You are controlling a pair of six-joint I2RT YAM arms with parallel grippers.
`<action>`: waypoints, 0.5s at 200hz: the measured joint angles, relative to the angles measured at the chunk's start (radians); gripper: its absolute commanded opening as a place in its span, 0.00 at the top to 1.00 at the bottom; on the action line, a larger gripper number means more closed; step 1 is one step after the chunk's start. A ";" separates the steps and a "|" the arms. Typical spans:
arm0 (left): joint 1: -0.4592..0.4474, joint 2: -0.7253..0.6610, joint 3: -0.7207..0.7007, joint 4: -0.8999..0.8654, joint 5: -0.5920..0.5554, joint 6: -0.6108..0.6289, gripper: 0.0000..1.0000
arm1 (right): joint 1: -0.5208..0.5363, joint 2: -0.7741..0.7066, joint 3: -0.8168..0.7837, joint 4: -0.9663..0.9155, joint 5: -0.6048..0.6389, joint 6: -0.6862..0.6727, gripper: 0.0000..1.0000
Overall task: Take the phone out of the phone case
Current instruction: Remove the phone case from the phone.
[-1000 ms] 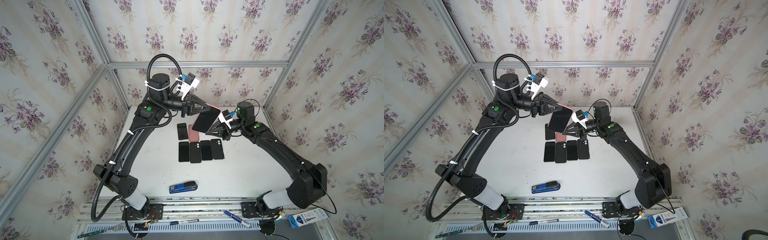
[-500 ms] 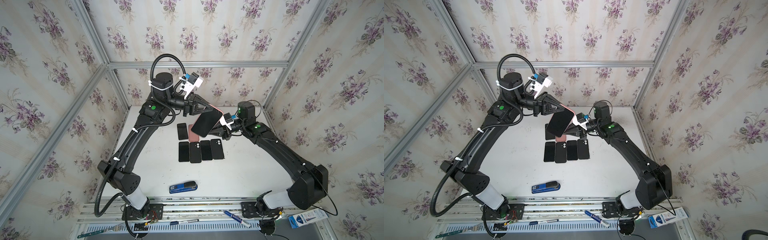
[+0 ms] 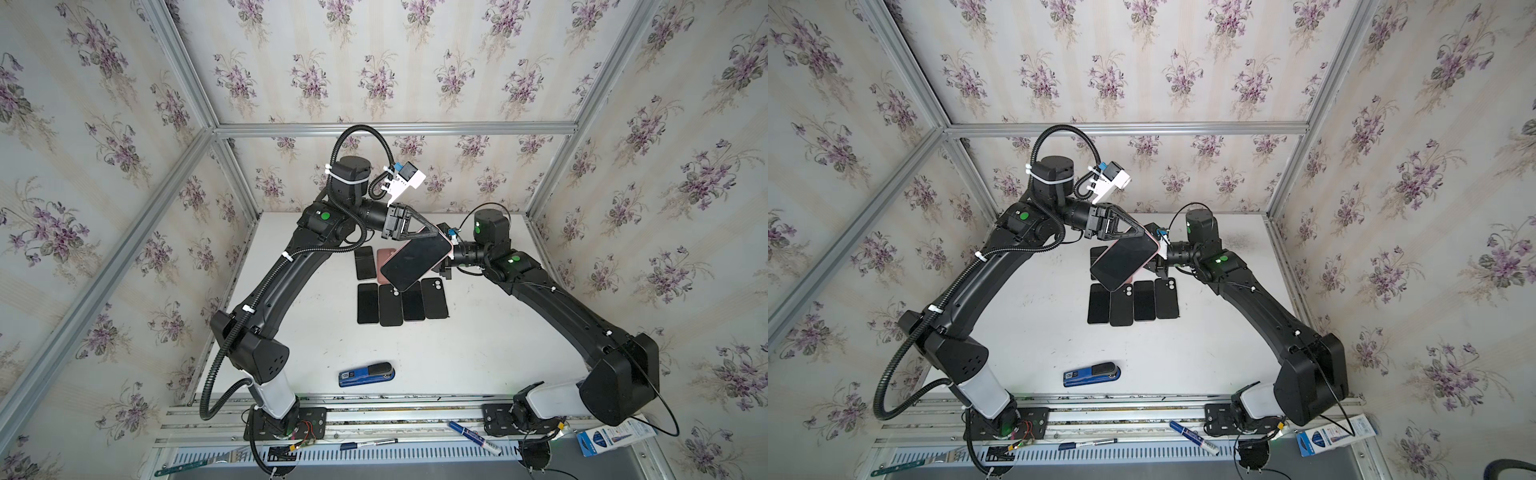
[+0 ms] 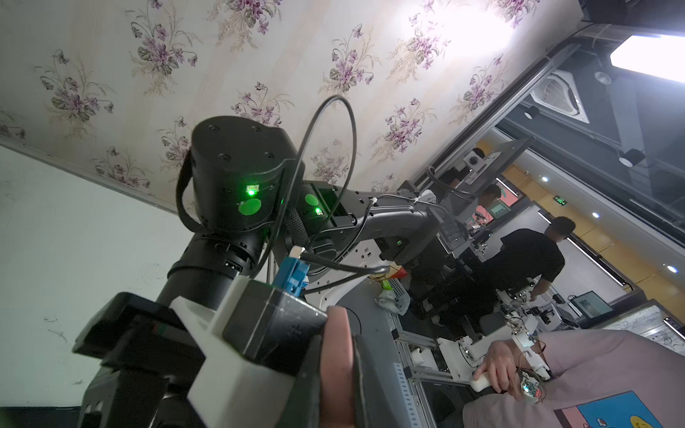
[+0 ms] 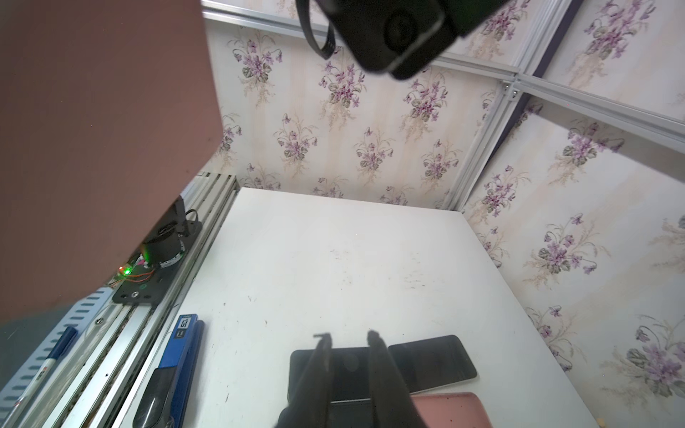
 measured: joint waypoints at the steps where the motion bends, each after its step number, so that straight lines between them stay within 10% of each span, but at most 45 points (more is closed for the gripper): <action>1: 0.001 0.000 0.001 -0.001 -0.002 -0.002 1.00 | 0.000 -0.001 -0.002 0.003 0.001 0.002 0.68; 41: 0.056 -0.023 0.020 0.020 -0.119 -0.072 1.00 | 0.003 -0.074 -0.153 0.154 0.061 0.118 0.48; 100: 0.159 -0.124 -0.145 0.339 -0.340 -0.434 1.00 | 0.003 -0.174 -0.283 0.317 0.214 0.517 0.46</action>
